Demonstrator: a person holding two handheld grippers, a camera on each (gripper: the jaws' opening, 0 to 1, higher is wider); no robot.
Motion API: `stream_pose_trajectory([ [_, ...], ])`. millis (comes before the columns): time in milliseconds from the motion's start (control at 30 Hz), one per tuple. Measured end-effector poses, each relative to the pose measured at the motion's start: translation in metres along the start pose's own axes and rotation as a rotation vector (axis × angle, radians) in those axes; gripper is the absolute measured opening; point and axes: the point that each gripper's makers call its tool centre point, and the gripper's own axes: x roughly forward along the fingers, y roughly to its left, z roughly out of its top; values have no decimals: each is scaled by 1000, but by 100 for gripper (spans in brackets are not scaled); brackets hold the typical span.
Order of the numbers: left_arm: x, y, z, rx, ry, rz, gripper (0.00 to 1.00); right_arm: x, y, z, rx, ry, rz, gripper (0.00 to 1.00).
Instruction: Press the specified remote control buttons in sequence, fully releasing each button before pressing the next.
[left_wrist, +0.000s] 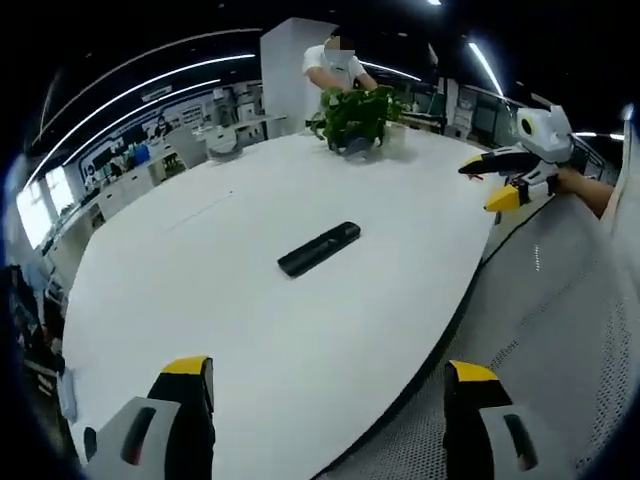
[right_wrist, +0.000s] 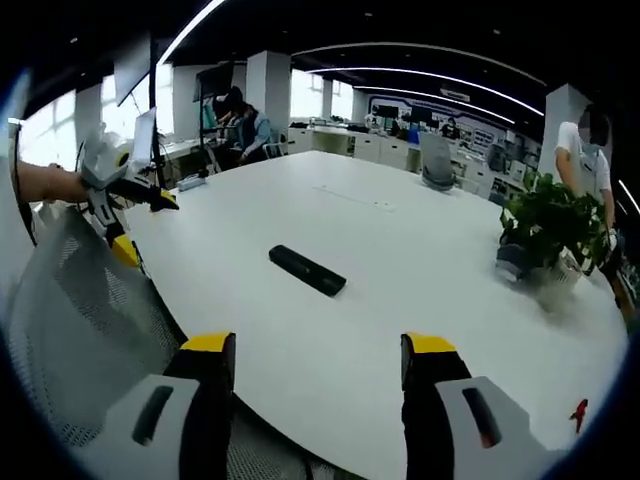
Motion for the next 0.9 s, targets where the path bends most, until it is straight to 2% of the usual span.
stream_pose_trajectory([
  [133, 12, 1, -2, 33, 44, -40, 100, 0, -3, -3, -2, 12, -11, 68],
  [267, 20, 2, 5, -58, 22, -88, 100, 0, -4, -4, -1, 19, -16, 68],
  [433, 27, 11, 10, -60, 27, -95, 100, -1, -6, -6, -1, 22, -21, 68],
  [633, 37, 15, 9, 29, 87, -114, 100, -2, -9, -7, 8, 23, -31, 67],
  [733, 42, 17, 9, 113, 125, -120, 100, -2, -10, -7, 5, 24, -37, 67],
  [900, 52, 17, 15, 171, 141, -137, 100, -2, -12, -9, 5, 31, -44, 67],
])
